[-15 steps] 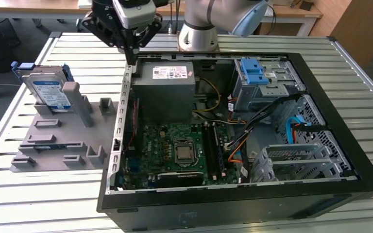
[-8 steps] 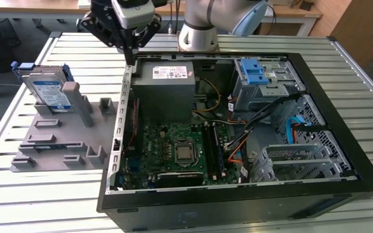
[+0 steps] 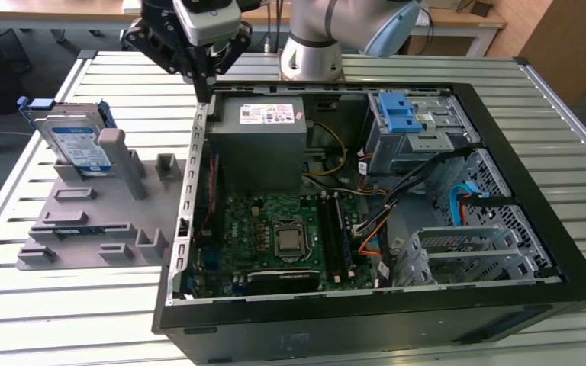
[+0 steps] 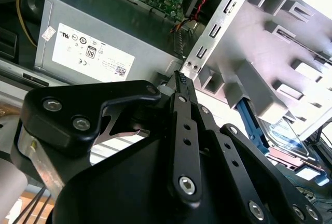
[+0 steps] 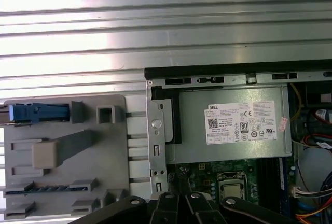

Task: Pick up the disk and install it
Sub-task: 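Reach for the disk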

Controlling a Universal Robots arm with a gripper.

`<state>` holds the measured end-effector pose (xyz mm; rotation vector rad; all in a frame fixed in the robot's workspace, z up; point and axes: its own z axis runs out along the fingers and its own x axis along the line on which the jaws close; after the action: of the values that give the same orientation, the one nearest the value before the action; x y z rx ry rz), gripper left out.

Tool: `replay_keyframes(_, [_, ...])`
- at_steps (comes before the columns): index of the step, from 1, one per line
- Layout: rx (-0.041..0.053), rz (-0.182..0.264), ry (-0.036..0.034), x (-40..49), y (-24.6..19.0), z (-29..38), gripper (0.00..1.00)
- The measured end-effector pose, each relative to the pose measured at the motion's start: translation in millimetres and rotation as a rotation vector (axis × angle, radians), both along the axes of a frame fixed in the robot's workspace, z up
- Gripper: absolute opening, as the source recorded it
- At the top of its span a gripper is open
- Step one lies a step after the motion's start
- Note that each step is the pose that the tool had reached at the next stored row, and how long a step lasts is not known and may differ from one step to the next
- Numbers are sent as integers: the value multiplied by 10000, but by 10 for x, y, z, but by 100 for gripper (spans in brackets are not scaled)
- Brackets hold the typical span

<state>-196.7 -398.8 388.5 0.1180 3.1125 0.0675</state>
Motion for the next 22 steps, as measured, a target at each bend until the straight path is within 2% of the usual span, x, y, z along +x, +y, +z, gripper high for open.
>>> replay_keyframes(22, [1,0,0,-48,0,-8,11])
